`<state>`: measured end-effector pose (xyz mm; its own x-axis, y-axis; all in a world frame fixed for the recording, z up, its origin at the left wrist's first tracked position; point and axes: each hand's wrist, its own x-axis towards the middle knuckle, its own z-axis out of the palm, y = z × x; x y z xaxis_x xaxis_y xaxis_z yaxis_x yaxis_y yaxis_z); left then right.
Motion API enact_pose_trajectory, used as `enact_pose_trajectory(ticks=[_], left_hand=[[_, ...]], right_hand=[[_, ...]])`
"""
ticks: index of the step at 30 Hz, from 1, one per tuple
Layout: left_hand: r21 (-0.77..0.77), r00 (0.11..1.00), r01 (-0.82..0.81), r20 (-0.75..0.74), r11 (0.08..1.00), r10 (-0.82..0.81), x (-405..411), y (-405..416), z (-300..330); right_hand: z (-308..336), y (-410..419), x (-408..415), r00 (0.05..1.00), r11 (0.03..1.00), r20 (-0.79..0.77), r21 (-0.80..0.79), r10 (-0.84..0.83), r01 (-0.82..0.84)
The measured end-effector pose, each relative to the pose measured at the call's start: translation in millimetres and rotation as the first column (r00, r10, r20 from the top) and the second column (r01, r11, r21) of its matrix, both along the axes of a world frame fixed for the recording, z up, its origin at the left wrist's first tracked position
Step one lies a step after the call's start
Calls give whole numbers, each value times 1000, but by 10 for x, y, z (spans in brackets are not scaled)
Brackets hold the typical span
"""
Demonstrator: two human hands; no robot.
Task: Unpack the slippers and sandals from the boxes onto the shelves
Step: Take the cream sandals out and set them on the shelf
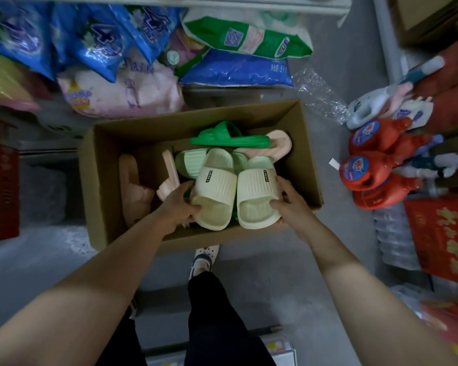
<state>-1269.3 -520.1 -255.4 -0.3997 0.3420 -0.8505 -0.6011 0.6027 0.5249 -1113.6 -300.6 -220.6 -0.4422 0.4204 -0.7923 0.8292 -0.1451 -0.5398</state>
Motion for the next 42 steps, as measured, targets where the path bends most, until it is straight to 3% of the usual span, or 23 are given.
enact_pose_trajectory(ticks=[9,16,22,26,32,42], left_hand=[[154,964,-9,-262,988,49,-390,-780,825],[274,890,-52,-424,960,169,-784,-2026,1562],[238,798,-61,-571,969,191,-1212,-3285,2108],[195,693,-56,-698,979,179,-1514,-4097,2460],[248,628,-121,-730,961,268,-2001,-5067,2827],[253,555,-295,-740,921,381,-2935,-5882,2909]], right_hand=[[733,-437,-338,971,999,-237,-39,16,-26],[1314,-1502,-839,920,981,-350,136,178,-139],[1758,-2742,-1536,822,902,-439,385,363,-193],[1945,-3442,-2018,734,860,-498,455,461,-231],[2254,-4303,-2731,647,833,-546,474,532,-285],[2486,-4984,-4132,535,777,-565,496,628,-387]])
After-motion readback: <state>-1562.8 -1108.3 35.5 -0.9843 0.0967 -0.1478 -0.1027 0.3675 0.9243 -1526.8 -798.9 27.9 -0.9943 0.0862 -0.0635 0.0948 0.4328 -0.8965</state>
